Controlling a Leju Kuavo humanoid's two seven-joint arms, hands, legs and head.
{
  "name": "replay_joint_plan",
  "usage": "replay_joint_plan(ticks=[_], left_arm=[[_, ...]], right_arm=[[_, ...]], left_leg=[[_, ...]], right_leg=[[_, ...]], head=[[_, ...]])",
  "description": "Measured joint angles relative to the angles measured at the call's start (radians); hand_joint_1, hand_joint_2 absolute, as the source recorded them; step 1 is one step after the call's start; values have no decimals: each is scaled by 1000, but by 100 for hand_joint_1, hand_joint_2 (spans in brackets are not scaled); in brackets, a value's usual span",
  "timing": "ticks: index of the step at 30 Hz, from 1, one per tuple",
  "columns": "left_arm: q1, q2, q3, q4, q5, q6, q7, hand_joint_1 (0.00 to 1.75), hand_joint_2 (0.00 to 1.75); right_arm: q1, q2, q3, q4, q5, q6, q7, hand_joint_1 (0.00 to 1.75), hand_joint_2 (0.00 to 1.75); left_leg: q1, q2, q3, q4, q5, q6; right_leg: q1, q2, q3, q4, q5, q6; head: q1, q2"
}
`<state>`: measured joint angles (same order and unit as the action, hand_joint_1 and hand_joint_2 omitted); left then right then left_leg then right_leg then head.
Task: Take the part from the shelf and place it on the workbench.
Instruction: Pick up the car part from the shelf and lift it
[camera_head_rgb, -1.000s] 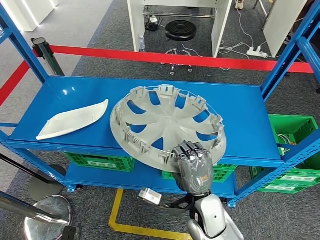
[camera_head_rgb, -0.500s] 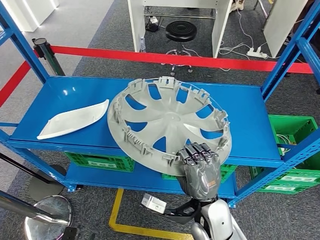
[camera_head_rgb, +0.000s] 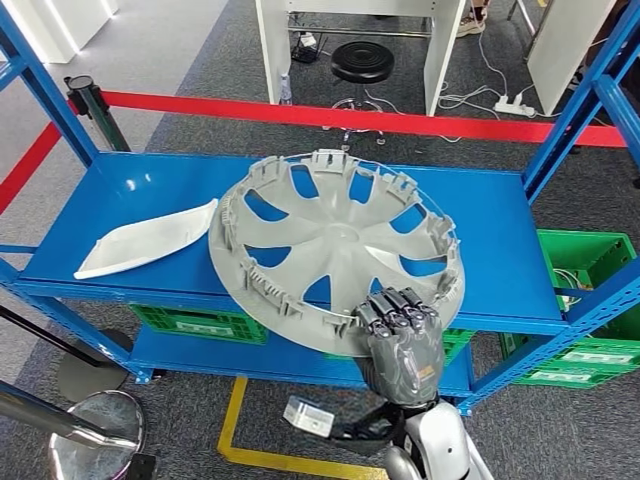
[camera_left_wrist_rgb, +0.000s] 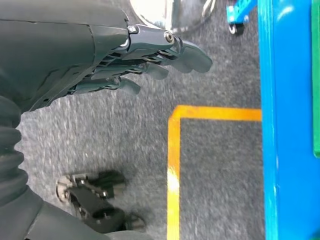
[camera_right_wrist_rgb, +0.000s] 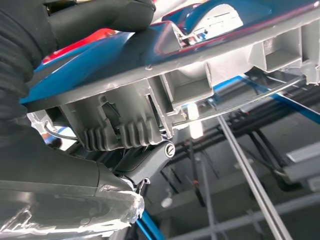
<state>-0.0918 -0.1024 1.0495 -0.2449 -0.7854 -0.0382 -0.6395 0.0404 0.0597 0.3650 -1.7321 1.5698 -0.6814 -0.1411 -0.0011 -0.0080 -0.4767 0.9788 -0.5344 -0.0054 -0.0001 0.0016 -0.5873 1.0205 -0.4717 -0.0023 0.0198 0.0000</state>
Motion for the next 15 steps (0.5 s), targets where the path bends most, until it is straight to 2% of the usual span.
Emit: replay_joint_plan(ticks=[4,8,15], left_arm=[[0,-4,-1,0,-19,14,-3,0,175],[0,-9,-1,0,-21,18,-4,0,175],[-3,-48,0,0,-17,31,-6,0,175]], right_arm=[[26,35,-21,-41,0,0,-71,175,175],[51,56,-23,-66,-13,0,-78,175,175],[108,36,9,-103,-48,0,-74,175,175]], left_leg=[[0,0,0,0,0,0],[-1,0,0,0,0,0],[-4,0,-1,5,-3,4]], right_leg=[[0,0,0,0,0,0],[0,0,0,0,0,0],[-4,0,0,0,2,3]], head=[[0,0],[0,0],[0,0]])
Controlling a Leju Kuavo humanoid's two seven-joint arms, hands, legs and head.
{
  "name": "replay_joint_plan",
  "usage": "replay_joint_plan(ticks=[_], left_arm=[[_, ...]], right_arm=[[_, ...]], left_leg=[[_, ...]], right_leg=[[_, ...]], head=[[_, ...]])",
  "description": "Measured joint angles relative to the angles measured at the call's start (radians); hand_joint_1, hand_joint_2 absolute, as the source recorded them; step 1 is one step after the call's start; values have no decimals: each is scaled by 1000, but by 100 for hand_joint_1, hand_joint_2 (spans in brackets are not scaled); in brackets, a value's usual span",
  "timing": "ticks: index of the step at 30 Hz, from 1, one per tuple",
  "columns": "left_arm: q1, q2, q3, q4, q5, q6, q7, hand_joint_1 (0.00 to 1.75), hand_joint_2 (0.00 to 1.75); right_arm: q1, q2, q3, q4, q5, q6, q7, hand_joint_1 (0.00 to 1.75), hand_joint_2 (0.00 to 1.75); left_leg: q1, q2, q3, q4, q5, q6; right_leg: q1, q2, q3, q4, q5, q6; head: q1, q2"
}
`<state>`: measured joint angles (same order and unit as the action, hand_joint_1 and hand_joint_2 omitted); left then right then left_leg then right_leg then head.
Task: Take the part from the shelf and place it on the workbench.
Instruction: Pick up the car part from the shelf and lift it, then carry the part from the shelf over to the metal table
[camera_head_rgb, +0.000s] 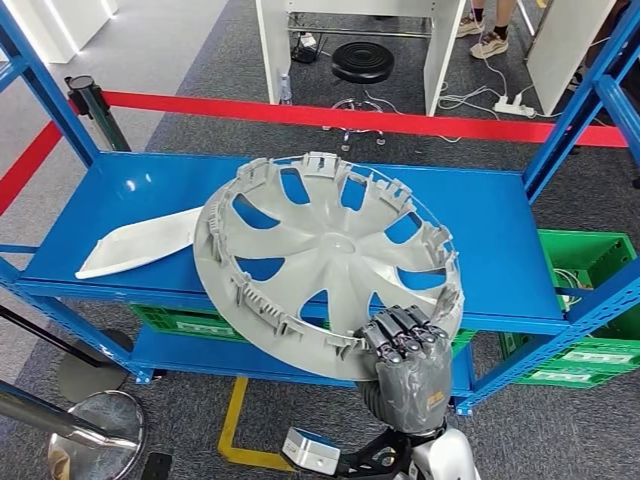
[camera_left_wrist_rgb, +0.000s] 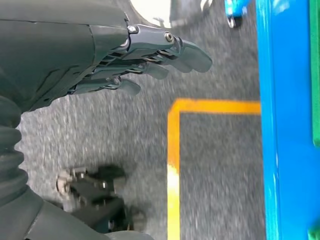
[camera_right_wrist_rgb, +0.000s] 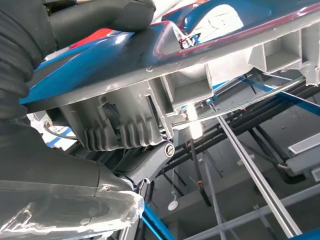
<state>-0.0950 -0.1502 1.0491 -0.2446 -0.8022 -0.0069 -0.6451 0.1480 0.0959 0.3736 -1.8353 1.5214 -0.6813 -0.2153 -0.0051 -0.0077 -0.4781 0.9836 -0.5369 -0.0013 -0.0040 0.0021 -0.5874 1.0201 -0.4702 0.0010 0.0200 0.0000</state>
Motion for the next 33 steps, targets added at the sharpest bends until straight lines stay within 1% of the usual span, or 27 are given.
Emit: replay_joint_plan(ticks=[5,7,8,9,10,11,13,14,15,16,17,18,19,20,21,23,24,25,26,27,28,29,30,31,32,33], left_arm=[[-3,-11,0,0,-1,0,0,0,175],[-3,-12,0,0,-1,0,0,0,175],[-4,-14,0,0,-2,0,0,0,175],[-6,-15,0,0,-3,0,0,0,175],[-8,-17,0,0,-4,-1,0,0,175],[-9,-19,0,0,-6,-2,0,0,175],[-11,-21,0,0,-12,-3,0,0,175],[-11,-22,0,0,-16,-3,0,0,175],[-12,-23,-1,0,-19,-3,0,0,175],[-14,-24,-1,0,-22,-3,0,0,175],[-16,-25,-2,0,-25,-4,0,0,175],[-18,-27,-3,0,-27,-4,0,0,175],[-21,-27,-5,0,-29,-5,0,0,175],[-24,-28,-7,0,-31,-5,0,0,175],[-27,-28,-10,0,-34,-5,0,0,175],[-30,-28,-16,0,-41,-5,0,0,175],[-31,-29,-18,0,-45,-4,1,0,175],[-33,-29,-19,0,-49,-3,1,0,175],[-34,-29,-21,0,-52,-2,2,0,175],[-36,-29,-23,0,-55,-1,2,0,175],[-37,-30,-24,0,-57,-1,2,0,175],[-38,-30,-26,0,-59,-1,3,0,175],[-38,-30,-29,0,-62,-1,3,0,175],[-38,-30,-31,0,-64,-1,3,0,175],[-39,-30,-35,0,-66,-1,3,0,175],[-41,-30,-39,0,-68,-1,3,0,175]], right_arm=[[11,-10,7,-12,0,0,0,175,175],[13,-11,9,-15,0,0,0,175,175],[13,-12,9,-17,1,0,1,175,175],[13,-13,10,-19,1,0,2,175,175],[13,-15,12,-20,2,0,5,175,175],[13,-18,14,-21,4,0,9,175,175],[14,-24,22,-21,7,0,22,175,175],[16,-29,26,-21,10,0,31,175,175],[18,-33,30,-22,14,0,40,175,175],[21,-37,33,-24,18,0,48,175,175],[23,-40,36,-27,22,0,56,175,175],[24,-43,39,-31,26,0,62,175,175],[24,-45,42,-35,29,0,66,175,175],[25,-48,46,-40,33,0,70,175,175],[25,-50,49,-44,36,0,75,175,175],[28,-55,55,-53,42,0,90,175,175],[29,-58,58,-56,44,0,98,175,175],[30,-61,61,-60,45,0,105,175,175],[31,-64,64,-64,46,0,110,175,175],[32,-67,66,-67,47,0,113,175,175],[34,-70,68,-70,48,0,115,175,175],[36,-74,70,-72,48,0,116,175,175],[40,-77,70,-74,49,0,117,175,175],[44,-80,71,-76,49,0,116,175,175],[48,-83,71,-78,49,0,116,175,175],[51,-85,71,-81,49,0,116,175,175]], left_leg=[[-3,0,-4,7,-2,8],[-6,0,-4,7,4,15],[-3,1,-3,1,11,20],[-1,3,-3,-6,19,26],[3,4,-3,-13,26,31],[7,6,-4,-19,32,34],[7,8,-9,-19,34,36],[7,9,-10,-18,34,35],[8,10,-11,-17,35,35],[9,9,-11,-15,34,33],[10,8,-11,-12,33,31],[11,7,-11,-9,30,27],[11,6,-14,-4,28,20],[10,5,-18,1,27,14],[9,5,-23,4,28,8],[8,4,-31,9,31,-3],[8,4,-35,15,24,-8],[9,4,-44,32,6,-12],[10,5,-60,67,-23,-17],[12,5,-83,125,-62,-20],[12,5,-112,195,-100,-22],[13,5,-135,258,-126,-23],[13,5,-147,295,-134,-23],[13,5,-141,294,-122,-21],[13,5,-115,254,-93,-17],[13,5,-74,185,-57,-12]], right_leg=[[-4,0,0,-1,3,9],[-6,1,1,-3,9,17],[-7,1,-1,-4,9,21],[-6,1,-6,0,3,26],[-6,0,-18,21,-16,30],[-7,0,-37,64,-45,33],[-10,-1,-90,192,-109,39],[-11,-1,-110,243,-124,42],[-13,-1,-115,263,-121,44],[-14,-1,-101,242,-97,46],[-17,-2,-69,184,-60,47],[-18,-2,-33,117,-35,48],[-17,-1,1,59,-18,47],[-17,0,21,24,-13,44],[-15,2,27,11,-19,40],[-15,4,23,6,-18,28],[-17,4,20,3,-17,21],[-18,3,16,1,-13,14],[-20,1,12,-1,-9,6],[-19,0,7,-1,-5,0],[-17,-2,0,-1,-1,-5],[-15,-3,-6,0,3,-8],[-12,-4,-12,0,8,-9],[-10,-5,-18,0,13,-9],[-9,-4,-24,1,18,-9],[-8,-4,-29,1,23,-7]], head=[[0,0],[0,0],[-1,0],[0,0],[2,0],[5,0],[9,0],[9,0],[9,0],[10,0],[10,0],[10,0],[11,0],[13,0],[13,0],[12,0],[10,0],[9,0],[7,0],[6,0],[4,0],[4,0],[4,0],[4,0],[4,0],[4,0]])
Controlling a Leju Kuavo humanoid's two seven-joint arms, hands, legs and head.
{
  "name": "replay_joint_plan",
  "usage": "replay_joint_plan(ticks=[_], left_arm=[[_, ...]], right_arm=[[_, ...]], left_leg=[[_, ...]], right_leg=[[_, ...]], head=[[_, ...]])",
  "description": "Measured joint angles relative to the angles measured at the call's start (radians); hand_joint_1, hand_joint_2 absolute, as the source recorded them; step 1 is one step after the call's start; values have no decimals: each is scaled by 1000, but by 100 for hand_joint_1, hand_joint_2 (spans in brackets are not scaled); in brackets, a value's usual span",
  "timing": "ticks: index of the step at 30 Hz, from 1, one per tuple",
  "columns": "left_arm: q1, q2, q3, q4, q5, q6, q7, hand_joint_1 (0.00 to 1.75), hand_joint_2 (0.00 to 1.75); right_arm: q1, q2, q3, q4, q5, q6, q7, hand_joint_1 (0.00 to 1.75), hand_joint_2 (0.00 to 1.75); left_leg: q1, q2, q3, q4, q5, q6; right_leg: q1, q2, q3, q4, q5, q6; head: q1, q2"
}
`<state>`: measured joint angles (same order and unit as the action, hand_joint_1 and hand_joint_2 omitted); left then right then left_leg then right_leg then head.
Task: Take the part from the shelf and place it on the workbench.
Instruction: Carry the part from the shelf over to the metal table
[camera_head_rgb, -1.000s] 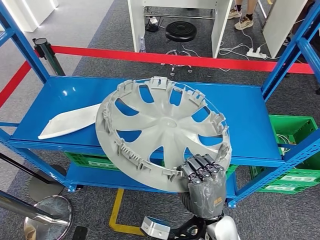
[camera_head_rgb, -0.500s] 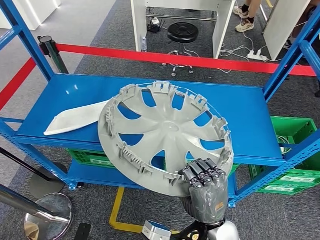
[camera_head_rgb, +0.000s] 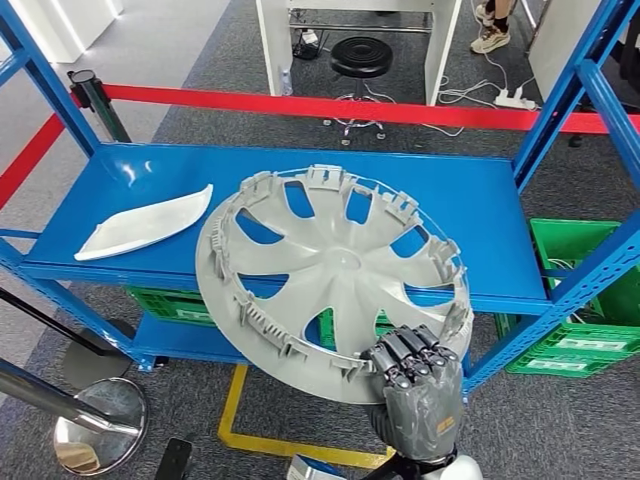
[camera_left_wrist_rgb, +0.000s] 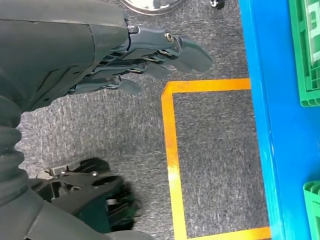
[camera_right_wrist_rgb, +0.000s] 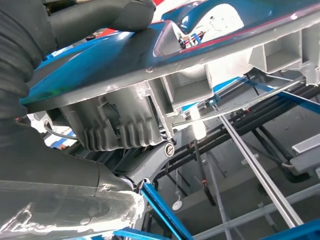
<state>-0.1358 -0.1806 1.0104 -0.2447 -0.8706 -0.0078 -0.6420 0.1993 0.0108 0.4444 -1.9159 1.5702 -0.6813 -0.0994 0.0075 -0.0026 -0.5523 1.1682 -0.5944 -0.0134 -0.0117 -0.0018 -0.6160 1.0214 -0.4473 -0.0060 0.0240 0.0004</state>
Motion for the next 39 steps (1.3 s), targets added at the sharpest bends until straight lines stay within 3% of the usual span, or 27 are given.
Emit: replay_joint_plan(ticks=[2,3,6,8,11,12,13,14,16,18,20,22,23,26,27,28,29,31,33,34,37,38,39], left_arm=[[-6,0,-5,0,-1,0,0,0,175],[-8,-1,-6,0,-2,0,0,0,175],[-9,-4,-6,0,-2,0,0,0,175],[-11,-6,-6,0,-2,0,0,0,175],[-12,-8,-7,0,-2,-1,0,0,175],[-11,-9,-7,0,-3,-1,0,0,175],[-11,-9,-7,0,-3,-1,0,0,175],[-11,-9,-7,0,-3,-1,0,0,175],[-11,-10,-7,0,-3,-1,0,0,175],[-11,-11,-8,0,-3,-1,0,0,175],[-11,-12,-9,0,-3,-1,0,0,175],[-10,-12,-9,0,-3,-1,0,0,175],[-9,-12,-9,0,-3,0,0,0,175],[-8,-11,-10,0,-5,1,1,0,175],[-8,-10,-10,0,-7,1,2,0,175],[-8,-10,-10,0,-9,1,2,0,175],[-8,-10,-11,0,-11,1,3,0,175],[-9,-10,-13,0,-16,0,4,0,175],[-11,-10,-18,0,-21,-1,5,0,175],[-12,-10,-21,0,-24,-2,5,0,175],[-11,-12,-30,0,-33,-5,7,0,175],[-11,-13,-32,0,-37,-7,7,0,175],[-11,-14,-34,1,-40,-10,8,0,175]], right_arm=[[3,-2,0,-6,0,0,0,175,175],[4,-3,0,-8,0,0,0,175,175],[7,-6,0,-14,0,0,-2,175,175],[8,-9,-1,-17,0,0,-3,175,175],[9,-12,-1,-19,0,0,-4,175,175],[10,-13,-1,-19,0,0,-4,175,175],[10,-14,-1,-19,0,0,-4,175,175],[10,-15,-1,-19,0,0,-3,175,175],[10,-16,-1,-20,0,0,-3,175,175],[10,-16,0,-22,0,0,-3,175,175],[11,-17,0,-23,0,0,-3,175,175],[11,-17,1,-23,0,0,-3,175,175],[11,-17,2,-23,0,0,-4,175,175],[11,-17,3,-24,0,0,-5,175,175],[12,-17,3,-24,0,0,-5,175,175],[13,-17,3,-24,0,0,-5,175,175],[15,-17,1,-25,0,0,-5,175,175],[20,-17,-3,-29,0,0,-6,175,175],[27,-17,-9,-37,0,0,-7,175,175],[31,-17,-12,-41,0,0,-8,175,175],[45,-20,-20,-47,0,0,-9,175,175],[53,-21,-24,-51,0,0,-10,175,175],[62,-23,-28,-54,0,0,-9,175,175]], left_leg=[[-3,-1,74,-133,41,8],[-5,-1,91,-170,47,10],[-8,0,81,-187,62,20],[-5,3,64,-192,85,33],[-6,6,24,-191,116,42],[-7,7,10,-190,126,43],[-9,7,-3,-189,135,42],[-11,8,-15,-188,144,42],[-15,7,-33,-185,159,39],[-18,5,-45,-183,174,31],[-17,5,-52,-183,191,20],[-14,4,-61,-178,188,8],[-12,4,-70,-161,162,2],[-4,3,-113,0,20,-14],[-1,3,-123,59,-6,-19],[1,3,-120,94,-6,-22],[3,3,-101,94,14,-23],[7,3,-17,-3,64,-24],[6,2,73,-136,61,-17],[4,1,94,-174,50,-11],[0,2,82,-191,62,15],[1,4,71,-193,74,26],[2,6,57,-195,88,34]], right_leg=[[4,1,-9,1,12,8],[5,1,-12,1,19,14],[3,1,-19,-3,36,32],[1,1,-40,31,-9,42],[0,1,-91,208,-141,52],[0,1,-96,257,-158,53],[0,1,-85,274,-153,52],[1,1,-56,254,-132,49],[3,1,49,116,-90,38],[7,2,137,-17,-90,27],[12,2,154,-54,-93,19],[9,-1,137,-57,-75,5],[7,-3,127,-60,-64,-4],[6,-5,87,-60,-28,-16],[6,-6,72,-58,-17,-15],[6,-6,55,-54,-7,-13],[6,-6,38,-48,1,-10],[5,-5,6,-33,16,-3],[7,-5,-16,-17,29,6],[8,-5,-23,-13,37,11],[6,-4,-34,-14,53,29],[4,-3,-44,0,32,34],[3,-1,-59,34,-9,39]], head=[[0,0],[1,0],[0,0],[2,0],[7,0],[7,0],[7,0],[7,0],[7,0],[6,0],[6,0],[7,0],[5,0],[1,0],[1,0],[1,0],[1,0],[1,0],[1,0],[0,0],[-1,0],[0,0],[2,0]])
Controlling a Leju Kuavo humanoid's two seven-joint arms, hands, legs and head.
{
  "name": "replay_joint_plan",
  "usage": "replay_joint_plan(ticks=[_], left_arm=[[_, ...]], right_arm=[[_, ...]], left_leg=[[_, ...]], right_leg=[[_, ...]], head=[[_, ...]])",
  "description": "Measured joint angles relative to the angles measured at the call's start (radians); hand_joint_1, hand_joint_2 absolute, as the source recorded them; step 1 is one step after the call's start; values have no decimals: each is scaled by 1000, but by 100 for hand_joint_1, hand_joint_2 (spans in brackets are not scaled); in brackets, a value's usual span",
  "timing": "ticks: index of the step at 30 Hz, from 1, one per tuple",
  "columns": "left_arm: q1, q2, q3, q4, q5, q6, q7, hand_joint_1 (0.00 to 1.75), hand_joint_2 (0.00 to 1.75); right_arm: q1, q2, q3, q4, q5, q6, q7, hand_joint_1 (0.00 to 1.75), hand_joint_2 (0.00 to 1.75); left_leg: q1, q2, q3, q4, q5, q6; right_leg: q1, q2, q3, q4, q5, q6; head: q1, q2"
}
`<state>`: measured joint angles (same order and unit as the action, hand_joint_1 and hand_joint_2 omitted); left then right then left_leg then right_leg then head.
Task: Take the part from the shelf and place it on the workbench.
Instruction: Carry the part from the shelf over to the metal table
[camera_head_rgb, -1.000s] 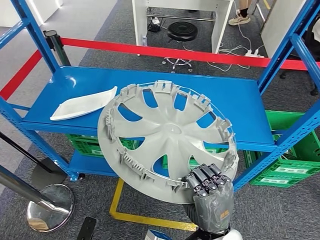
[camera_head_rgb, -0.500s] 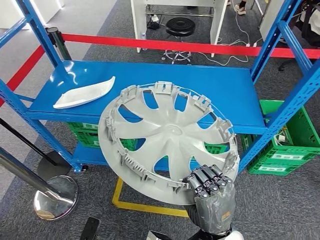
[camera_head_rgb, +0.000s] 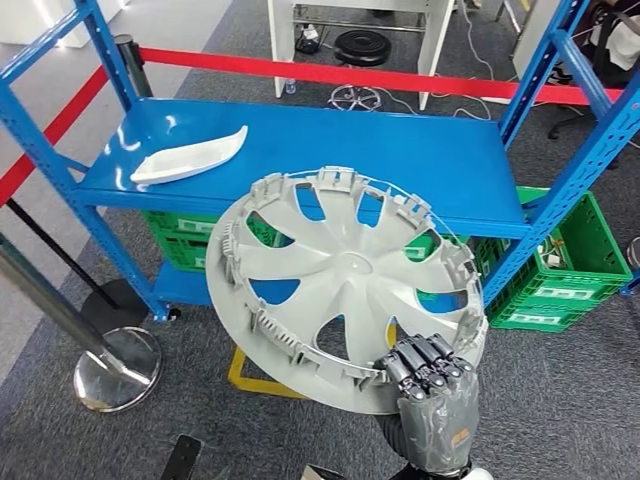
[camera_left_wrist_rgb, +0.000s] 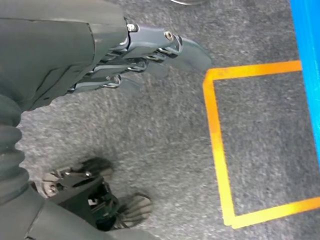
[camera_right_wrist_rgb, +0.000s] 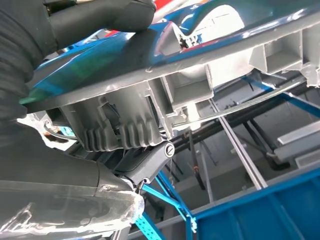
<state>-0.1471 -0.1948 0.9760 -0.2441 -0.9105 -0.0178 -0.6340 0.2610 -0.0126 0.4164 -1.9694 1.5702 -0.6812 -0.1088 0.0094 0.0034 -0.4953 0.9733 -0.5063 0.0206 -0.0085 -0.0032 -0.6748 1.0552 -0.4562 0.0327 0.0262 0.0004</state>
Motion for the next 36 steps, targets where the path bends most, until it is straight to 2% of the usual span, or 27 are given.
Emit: replay_joint_plan(ticks=[2,3,4,5,6,8,9,10,11,13,14,15,17,18,19,20,21,22,24,26,28,29,31,33,34,35,36], left_arm=[[-1,-1,-5,0,-4,-4,1,0,175],[-1,-1,-7,0,-4,-5,1,0,175],[-1,-1,-9,0,-5,-6,1,0,175],[-1,0,-12,0,-5,-6,1,0,175],[-1,0,-15,0,-6,-7,1,0,175],[-2,-1,-19,0,-8,-8,1,0,175],[-2,-1,-20,0,-9,-9,1,0,175],[-3,-2,-20,0,-10,-9,2,0,175],[-3,-2,-21,0,-11,-10,2,0,175],[-2,-2,-21,0,-12,-10,2,0,175],[-1,-2,-21,0,-12,-10,3,0,175],[0,-2,-21,0,-12,-10,3,0,175],[1,-1,-21,0,-13,-10,3,0,175],[0,-1,-21,0,-13,-10,3,0,175],[0,0,-21,0,-13,-10,3,0,175],[1,0,-21,0,-13,-10,4,0,175],[1,0,-21,0,-13,-10,4,0,175],[0,0,-21,0,-13,-10,4,0,175],[-2,1,-21,0,-14,-10,4,0,175],[-4,1,-22,0,-14,-10,4,0,175],[-2,0,-22,0,-14,-10,4,0,175],[-3,0,-22,0,-14,-10,4,0,175],[-5,-1,-22,0,-14,-10,4,0,175],[-6,-1,-24,0,-14,-10,4,0,175],[-5,-1,-24,0,-14,-10,4,0,175],[-5,-1,-25,0,-14,-11,4,0,175],[-6,-1,-25,0,-14,-12,4,0,175]], right_arm=[[15,-3,-7,-3,0,0,0,175,175],[20,-5,-9,-4,0,0,0,175,175],[26,-6,-11,-4,0,0,1,175,175],[31,-7,-13,-4,0,0,2,175,175],[36,-8,-15,-5,0,0,2,175,175],[41,-9,-16,-8,0,0,4,175,175],[42,-10,-16,-11,0,0,4,175,175],[44,-10,-16,-14,0,0,4,175,175],[46,-11,-16,-17,0,0,5,175,175],[50,-12,-17,-21,0,0,6,175,175],[52,-12,-17,-23,0,0,7,175,175],[53,-12,-17,-24,0,0,8,175,175],[55,-12,-17,-25,0,0,8,175,175],[55,-12,-17,-25,0,0,9,175,175],[56,-12,-17,-25,0,0,9,175,175],[57,-12,-18,-25,0,0,9,175,175],[57,-12,-18,-25,0,0,9,175,175],[58,-12,-19,-25,0,0,10,175,175],[59,-12,-19,-27,0,0,10,175,175],[61,-12,-20,-28,0,0,10,175,175],[62,-12,-21,-29,0,0,10,175,175],[63,-13,-22,-29,0,0,10,175,175],[64,-13,-23,-31,0,0,10,175,175],[65,-13,-24,-31,0,0,10,175,175],[65,-13,-24,-31,0,0,10,175,175],[66,-13,-24,-31,0,0,10,175,175],[66,-13,-25,-31,0,0,10,175,175]], left_leg=[[-1,1,-32,1,25,8],[-3,2,-48,2,38,8],[-5,3,-65,3,50,8],[-6,4,-81,4,62,7],[-8,4,-96,5,74,6],[-12,3,-119,7,94,1],[-14,3,-126,8,103,-3],[-15,2,-131,9,113,-7],[-15,2,-135,9,124,-12],[-12,1,-141,9,135,-25],[-10,0,-147,19,117,-31],[-9,-1,-155,45,81,-37],[-5,-1,-182,155,-26,-46],[-4,-1,-195,222,-67,-49],[-3,-1,-200,275,-85,-51],[-2,-1,-191,299,-81,-52],[-2,-1,-164,282,-60,-52],[-2,-1,-121,233,-34,-50],[-3,-2,-22,92,-16,-41],[-7,-3,23,11,-25,-30],[-8,-2,15,0,-15,-16],[-7,0,7,-3,-5,-8],[-3,4,-15,-7,18,6],[-4,6,-43,-6,39,11],[-5,6,-57,-6,49,10],[-5,7,-70,-5,60,9],[-5,8,-83,-4,69,8]], right_leg=[[-2,1,-33,120,-106,6],[-2,1,-43,183,-139,8],[-2,1,-42,227,-147,9],[-2,1,-25,239,-132,7],[-1,1,10,215,-104,4],[1,2,128,79,-73,-6],[3,2,187,-3,-81,-11],[5,2,227,-63,-95,-14],[7,2,245,-98,-106,-17],[8,1,233,-109,-96,-27],[7,-1,225,-109,-87,-36],[6,-4,215,-111,-75,-45],[6,-6,191,-108,-52,-54],[7,-6,177,-104,-40,-55],[7,-6,161,-99,-29,-55],[7,-6,142,-93,-19,-54],[8,-6,124,-85,-11,-51],[8,-6,108,-78,-5,-49],[9,-6,82,-62,6,-40],[10,-7,67,-54,19,-29],[9,-8,58,-55,33,-17],[8,-6,49,-48,23,-11],[5,-2,20,17,-48,-2],[4,-1,-14,146,-142,7],[4,-1,-21,202,-165,9],[4,-1,-16,230,-165,10],[4,-1,8,223,-145,10]], head=[[5,0],[6,0],[6,0],[6,0],[7,0],[7,0],[7,0],[6,0],[7,0],[7,0],[7,0],[5,0],[1,0],[0,0],[0,0],[0,0],[0,0],[-1,0],[0,0],[0,0],[-1,0],[-1,0],[1,0],[5,0],[5,0],[5,0],[6,0]])
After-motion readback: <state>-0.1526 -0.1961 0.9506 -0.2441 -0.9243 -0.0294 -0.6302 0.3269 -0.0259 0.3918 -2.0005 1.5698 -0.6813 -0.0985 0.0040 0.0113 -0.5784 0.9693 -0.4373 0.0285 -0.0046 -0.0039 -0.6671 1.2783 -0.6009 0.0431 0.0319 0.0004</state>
